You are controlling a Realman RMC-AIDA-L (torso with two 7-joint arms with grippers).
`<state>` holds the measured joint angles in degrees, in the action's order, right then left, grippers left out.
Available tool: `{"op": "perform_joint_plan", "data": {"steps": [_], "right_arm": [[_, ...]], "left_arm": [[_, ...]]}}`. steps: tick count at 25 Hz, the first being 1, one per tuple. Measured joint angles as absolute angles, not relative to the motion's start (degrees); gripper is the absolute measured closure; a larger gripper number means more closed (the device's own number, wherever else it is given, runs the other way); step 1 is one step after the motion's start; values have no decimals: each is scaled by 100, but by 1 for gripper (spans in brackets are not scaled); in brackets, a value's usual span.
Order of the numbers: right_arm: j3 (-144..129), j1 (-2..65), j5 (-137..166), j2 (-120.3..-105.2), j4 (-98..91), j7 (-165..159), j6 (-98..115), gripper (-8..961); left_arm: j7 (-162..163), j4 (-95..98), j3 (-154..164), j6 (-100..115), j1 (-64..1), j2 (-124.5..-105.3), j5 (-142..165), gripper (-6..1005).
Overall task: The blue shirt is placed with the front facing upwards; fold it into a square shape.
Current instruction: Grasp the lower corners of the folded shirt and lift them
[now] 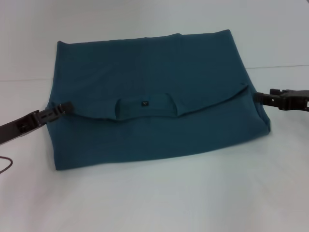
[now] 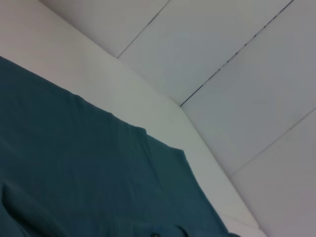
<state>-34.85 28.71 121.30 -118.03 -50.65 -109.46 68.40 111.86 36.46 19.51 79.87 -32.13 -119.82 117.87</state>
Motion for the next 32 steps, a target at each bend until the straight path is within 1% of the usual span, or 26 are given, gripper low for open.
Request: {"op": "perform_joint_plan", "data": {"steps": [4,7,9,11,14,23,28,32], "right_arm": [[-3410,2787,12122,-11695,-5121,-11120,7073,283],[-3450,2771,12159,-11575,-5127,-11357,7111,283],[-3490,2816,12321,-11504,-5130,-11602,7143,283],[-3491,2907,12624,-11471,-5132,-11805,7113,283],[-3492,3086,13145,-11463,-5107,-12124,6976,283],[-3498,3924,15011,-11445,-4702,-13080,6832,284],[-3612,4108,15250,-11484,-4514,-13252,6714,284],[-3637,4124,15258,-11500,-4448,-13281,6668,286]], "left_arm": [[11126,3844,2096,8051,-3136,-11988,11955,110],[11126,3903,2175,8001,-3141,-11987,12095,109],[11105,3920,2202,7918,-3157,-11984,12208,109],[11087,3932,2252,7821,-3169,-11985,12281,109],[11070,3942,2365,7702,-3177,-11991,12309,109],[11012,4133,2541,7689,-3162,-11990,12320,109],[11007,4136,2566,7669,-3156,-11995,12323,109],[10964,4137,2567,7666,-3134,-12004,12323,110]]}}
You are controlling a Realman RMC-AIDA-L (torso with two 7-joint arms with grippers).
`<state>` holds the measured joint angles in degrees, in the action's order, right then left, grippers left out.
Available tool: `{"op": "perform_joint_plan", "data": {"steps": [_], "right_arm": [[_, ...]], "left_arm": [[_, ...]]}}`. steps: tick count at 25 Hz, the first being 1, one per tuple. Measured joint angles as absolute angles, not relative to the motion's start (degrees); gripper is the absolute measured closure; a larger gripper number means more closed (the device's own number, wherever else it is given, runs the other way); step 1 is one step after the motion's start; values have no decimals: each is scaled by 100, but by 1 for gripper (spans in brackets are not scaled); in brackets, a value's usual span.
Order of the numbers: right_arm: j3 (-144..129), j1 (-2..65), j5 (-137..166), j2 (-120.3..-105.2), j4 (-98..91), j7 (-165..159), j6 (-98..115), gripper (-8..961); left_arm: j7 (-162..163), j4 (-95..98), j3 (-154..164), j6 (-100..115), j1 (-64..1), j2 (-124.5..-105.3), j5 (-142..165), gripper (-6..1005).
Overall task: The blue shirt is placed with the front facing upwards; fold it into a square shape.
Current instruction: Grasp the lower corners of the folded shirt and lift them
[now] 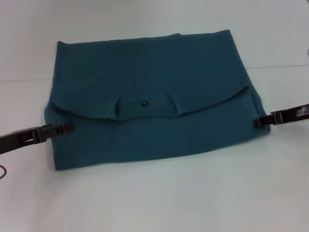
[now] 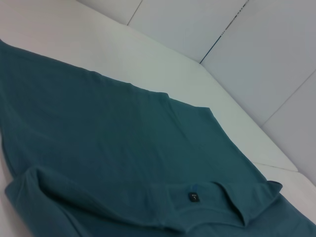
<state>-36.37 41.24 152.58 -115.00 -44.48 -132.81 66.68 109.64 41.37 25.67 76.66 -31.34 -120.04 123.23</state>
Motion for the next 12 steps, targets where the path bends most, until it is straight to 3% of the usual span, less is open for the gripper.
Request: {"op": "perform_joint_plan", "data": {"steps": [12], "right_arm": [[-3639,4100,15257,-11522,-4089,-13269,6384,292]], "left_arm": [[10894,4085,2566,7652,-3139,-12031,12323,110]]}}
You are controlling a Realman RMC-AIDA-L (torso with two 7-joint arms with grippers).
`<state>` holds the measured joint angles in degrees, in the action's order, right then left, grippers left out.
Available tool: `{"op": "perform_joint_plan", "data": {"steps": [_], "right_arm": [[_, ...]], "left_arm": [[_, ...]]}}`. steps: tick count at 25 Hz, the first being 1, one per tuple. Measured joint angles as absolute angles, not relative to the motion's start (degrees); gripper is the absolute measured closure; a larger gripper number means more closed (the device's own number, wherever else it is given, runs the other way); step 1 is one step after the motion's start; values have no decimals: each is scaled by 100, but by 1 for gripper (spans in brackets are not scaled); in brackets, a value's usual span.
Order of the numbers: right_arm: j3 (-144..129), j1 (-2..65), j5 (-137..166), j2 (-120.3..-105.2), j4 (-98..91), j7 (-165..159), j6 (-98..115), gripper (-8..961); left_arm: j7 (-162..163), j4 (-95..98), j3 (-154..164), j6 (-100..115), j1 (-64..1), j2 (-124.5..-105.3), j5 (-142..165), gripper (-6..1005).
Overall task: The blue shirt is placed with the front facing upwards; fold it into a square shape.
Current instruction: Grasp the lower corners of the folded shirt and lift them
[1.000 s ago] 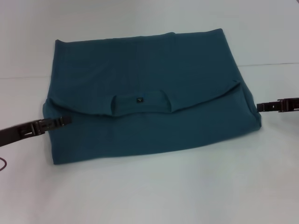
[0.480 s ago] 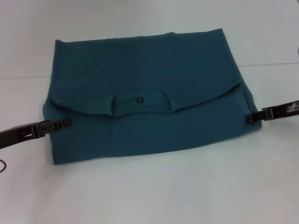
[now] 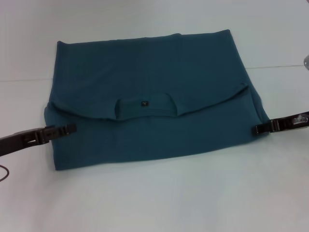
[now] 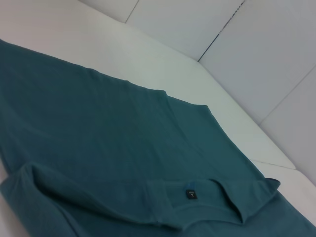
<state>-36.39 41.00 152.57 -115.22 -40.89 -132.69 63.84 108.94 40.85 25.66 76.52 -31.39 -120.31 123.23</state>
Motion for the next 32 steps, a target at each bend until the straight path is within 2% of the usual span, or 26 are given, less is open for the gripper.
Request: {"op": "perform_joint_plan", "data": {"steps": [12,15,20,32], "right_arm": [[-3698,4132,15239,-11539,-3884,-13227,6140,466],[-3700,4131,15232,-11539,-3887,-13227,6158,671],[-3700,4131,15231,-11540,-3927,-13251,6223,904],[-3698,4140,15231,-11494,-3944,-13292,6330,922]], "left_arm": [[10880,4069,2566,7530,-3156,-12043,12323,109],[10870,4069,2567,7513,-3153,-12060,12323,109],[10810,4069,2566,7513,-3143,-12069,12323,109],[10937,4368,2707,7888,-3134,-12001,12861,110]]}}
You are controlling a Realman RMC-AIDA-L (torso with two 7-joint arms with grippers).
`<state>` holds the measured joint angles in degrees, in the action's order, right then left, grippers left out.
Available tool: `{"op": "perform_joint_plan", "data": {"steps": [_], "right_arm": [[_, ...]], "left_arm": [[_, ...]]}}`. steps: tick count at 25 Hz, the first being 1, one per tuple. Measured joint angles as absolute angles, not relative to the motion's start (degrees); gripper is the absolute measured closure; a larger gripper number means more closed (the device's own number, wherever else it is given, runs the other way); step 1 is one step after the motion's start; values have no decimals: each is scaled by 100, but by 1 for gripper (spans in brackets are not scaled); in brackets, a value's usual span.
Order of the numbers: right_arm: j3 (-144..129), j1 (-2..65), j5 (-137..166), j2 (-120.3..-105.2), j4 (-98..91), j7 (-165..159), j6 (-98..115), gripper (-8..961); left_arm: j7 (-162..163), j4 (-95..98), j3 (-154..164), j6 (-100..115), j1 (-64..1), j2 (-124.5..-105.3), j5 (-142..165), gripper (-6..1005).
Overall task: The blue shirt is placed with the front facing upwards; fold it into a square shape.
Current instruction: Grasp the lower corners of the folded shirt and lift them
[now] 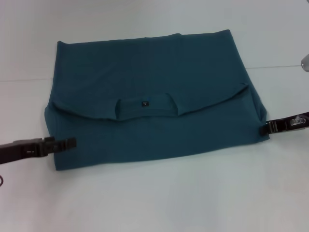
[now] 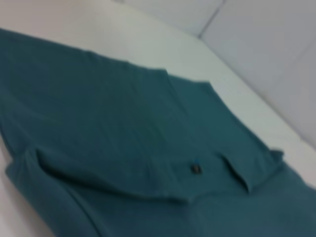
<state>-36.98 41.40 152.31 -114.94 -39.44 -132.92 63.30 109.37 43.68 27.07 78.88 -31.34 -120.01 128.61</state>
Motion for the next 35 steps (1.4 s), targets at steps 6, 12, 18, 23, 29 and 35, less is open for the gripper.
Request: {"op": "perform_joint_plan", "data": {"steps": [6,12,18,23,29,35], "right_arm": [[-3698,4148,15234,-11461,-3947,-13365,6380,922],[-3692,4130,15233,-11442,-3947,-13385,6439,922],[-3676,4094,15231,-11428,-3951,-13391,6462,922],[-3689,4089,15235,-11425,-3953,-13394,6462,922],[-3693,4087,15233,-11425,-3960,-13395,6461,922],[-3700,4086,15237,-11425,-3988,-13395,6460,921]], "left_arm": [[10996,4472,2708,8008,-3172,-11988,13210,110],[11171,4446,2785,7836,-3229,-11987,13465,109],[11396,4471,3044,7788,-3247,-11997,13514,109],[11437,4436,3171,7643,-3322,-12014,13738,110],[11457,4407,3244,7572,-3340,-12023,13797,109],[11508,4368,3242,7360,-3338,-12024,13801,110]]}}
